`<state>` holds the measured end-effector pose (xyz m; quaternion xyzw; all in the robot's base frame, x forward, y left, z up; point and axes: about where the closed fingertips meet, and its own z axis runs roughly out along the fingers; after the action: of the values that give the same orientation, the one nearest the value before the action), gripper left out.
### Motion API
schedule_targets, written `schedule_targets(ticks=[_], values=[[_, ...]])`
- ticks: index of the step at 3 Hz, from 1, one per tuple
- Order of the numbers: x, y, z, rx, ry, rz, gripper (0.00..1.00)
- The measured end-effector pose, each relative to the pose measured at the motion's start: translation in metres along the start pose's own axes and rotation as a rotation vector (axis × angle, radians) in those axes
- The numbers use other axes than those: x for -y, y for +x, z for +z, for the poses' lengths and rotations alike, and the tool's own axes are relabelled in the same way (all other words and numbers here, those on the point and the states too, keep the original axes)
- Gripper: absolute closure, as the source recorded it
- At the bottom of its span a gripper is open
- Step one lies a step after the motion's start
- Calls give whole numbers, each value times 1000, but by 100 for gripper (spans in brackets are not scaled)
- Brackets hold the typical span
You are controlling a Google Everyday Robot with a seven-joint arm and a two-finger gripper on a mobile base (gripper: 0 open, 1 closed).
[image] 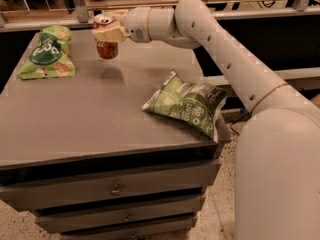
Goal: Move coke can near green rice chip bag
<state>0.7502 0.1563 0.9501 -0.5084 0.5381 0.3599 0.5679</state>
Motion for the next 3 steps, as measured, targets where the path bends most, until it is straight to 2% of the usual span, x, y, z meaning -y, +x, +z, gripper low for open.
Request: schedule_targets(ticks=[2, 3], values=[[13, 17, 35, -21, 1, 35, 100], [18, 27, 58, -28, -28, 64, 98]])
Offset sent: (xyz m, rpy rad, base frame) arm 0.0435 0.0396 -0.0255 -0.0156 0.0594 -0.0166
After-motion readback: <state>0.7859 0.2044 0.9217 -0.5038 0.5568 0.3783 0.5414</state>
